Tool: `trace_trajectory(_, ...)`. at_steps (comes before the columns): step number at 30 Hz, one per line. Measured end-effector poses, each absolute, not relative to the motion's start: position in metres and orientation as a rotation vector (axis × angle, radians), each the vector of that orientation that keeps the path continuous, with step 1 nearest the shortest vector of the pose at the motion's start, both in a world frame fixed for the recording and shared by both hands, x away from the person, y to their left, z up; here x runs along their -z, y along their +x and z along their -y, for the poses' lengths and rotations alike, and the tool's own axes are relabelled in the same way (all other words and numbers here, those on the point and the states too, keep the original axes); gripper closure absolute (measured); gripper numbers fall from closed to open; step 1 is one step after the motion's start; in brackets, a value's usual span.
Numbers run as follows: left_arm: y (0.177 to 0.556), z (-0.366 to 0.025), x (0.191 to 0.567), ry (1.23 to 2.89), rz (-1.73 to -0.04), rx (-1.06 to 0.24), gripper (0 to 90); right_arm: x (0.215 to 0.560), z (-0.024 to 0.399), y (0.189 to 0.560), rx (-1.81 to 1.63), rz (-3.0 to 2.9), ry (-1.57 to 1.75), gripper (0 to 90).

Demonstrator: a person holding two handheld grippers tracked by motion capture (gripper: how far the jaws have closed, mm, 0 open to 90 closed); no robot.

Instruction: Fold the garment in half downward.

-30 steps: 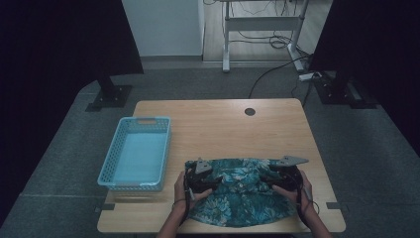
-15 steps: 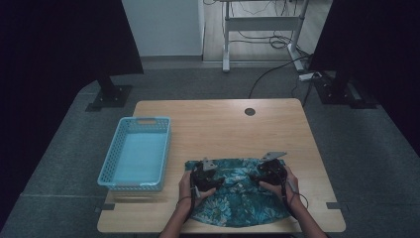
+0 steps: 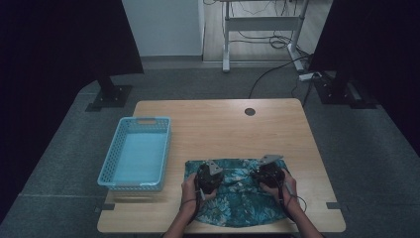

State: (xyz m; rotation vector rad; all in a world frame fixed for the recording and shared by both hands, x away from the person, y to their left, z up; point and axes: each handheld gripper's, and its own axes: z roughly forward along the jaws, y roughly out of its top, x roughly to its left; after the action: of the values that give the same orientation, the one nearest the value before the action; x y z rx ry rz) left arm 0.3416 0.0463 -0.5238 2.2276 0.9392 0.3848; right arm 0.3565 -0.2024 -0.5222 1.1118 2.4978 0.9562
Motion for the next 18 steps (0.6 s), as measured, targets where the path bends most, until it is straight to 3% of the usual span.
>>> trace_trajectory(7, 0.333, -0.055, 0.514, 2.162, -0.921, -0.348, 85.4, 0.509, 0.209, 0.342, -0.999, -2.453, 1.105, 79.2)
trace_trajectory(18, 0.312, -0.065, 0.496, 2.107, -0.871, -0.281, 85.8, 0.492, 0.218, 0.31, -1.107, -2.461, 1.055, 84.5)
